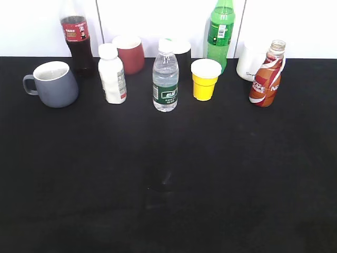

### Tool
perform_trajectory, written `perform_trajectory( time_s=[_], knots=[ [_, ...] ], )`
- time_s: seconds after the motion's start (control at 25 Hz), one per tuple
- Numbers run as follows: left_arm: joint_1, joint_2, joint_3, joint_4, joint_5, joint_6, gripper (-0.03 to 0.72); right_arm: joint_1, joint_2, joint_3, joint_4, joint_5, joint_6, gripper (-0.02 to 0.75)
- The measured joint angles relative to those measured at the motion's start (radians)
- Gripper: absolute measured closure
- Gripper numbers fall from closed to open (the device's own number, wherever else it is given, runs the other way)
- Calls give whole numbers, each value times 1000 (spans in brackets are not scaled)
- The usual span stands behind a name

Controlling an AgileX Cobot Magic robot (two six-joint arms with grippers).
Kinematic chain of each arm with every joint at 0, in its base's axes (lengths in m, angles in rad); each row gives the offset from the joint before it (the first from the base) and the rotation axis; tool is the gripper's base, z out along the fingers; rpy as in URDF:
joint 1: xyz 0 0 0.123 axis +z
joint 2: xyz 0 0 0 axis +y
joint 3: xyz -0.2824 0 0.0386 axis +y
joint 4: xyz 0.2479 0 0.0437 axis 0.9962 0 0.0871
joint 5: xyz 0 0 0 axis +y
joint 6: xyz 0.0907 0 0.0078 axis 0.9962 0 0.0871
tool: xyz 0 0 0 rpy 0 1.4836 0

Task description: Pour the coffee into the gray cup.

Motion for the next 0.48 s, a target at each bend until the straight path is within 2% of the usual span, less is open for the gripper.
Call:
perform_trajectory(
  time_s=[0.36,0.4,0.48],
  knots=[
    [2,-19,0,0,0,0,267,0,0,0,0,-6,0,182],
    [21,-32,0,0,0,0,267,0,-5,0,0,-6,0,182],
    [103,-75,1,0,0,0,267,-4,-23,0,0,-8,0,182]
  ],
)
